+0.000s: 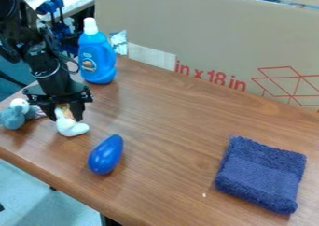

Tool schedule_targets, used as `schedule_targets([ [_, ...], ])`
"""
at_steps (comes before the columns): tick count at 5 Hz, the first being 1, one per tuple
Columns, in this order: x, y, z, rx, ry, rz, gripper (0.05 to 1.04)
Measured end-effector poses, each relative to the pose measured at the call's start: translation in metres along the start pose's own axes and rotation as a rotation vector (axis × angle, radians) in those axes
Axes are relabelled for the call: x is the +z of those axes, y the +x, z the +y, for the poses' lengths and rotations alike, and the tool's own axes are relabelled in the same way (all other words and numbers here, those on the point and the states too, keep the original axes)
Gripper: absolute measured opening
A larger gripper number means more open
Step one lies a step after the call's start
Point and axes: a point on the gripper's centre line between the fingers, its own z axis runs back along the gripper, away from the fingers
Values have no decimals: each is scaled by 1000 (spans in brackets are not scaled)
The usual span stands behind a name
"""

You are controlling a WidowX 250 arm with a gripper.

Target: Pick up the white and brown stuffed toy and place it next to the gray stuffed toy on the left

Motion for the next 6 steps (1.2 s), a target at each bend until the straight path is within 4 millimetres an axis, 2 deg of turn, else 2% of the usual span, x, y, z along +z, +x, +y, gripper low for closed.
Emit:
schedule_targets([
  [1, -2, -6, -2, 0, -46, 7, 976],
  [2, 11, -5, -2, 16, -67, -44, 1012],
  [4, 46, 3, 1, -15, -39, -97, 1005],
  [5, 80, -2, -17, -185, -19, -38, 1006],
  [6, 100, -24, -59, -397, -50, 76, 1005],
])
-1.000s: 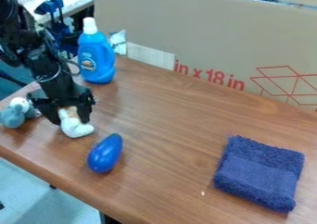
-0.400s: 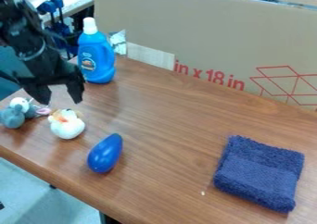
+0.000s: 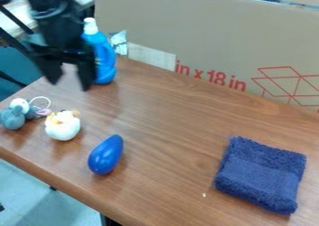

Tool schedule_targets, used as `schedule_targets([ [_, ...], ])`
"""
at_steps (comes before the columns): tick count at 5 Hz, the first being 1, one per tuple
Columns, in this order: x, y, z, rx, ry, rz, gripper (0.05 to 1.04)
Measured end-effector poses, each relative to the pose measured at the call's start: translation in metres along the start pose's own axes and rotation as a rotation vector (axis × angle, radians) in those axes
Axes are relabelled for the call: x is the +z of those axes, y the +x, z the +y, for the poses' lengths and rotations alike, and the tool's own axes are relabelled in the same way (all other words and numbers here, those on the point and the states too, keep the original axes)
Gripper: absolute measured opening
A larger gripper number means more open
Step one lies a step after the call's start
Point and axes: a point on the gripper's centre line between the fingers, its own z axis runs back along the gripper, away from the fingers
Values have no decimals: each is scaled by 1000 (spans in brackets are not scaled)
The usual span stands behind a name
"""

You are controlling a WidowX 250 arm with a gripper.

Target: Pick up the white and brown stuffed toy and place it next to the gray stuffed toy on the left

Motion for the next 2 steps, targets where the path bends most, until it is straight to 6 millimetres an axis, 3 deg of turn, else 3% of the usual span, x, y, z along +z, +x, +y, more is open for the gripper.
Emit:
schedule_targets([
  [1, -2, -6, -47, -112, -47, 75, 1005],
  [2, -19, -9, -78, -174, -42, 134, 1005],
])
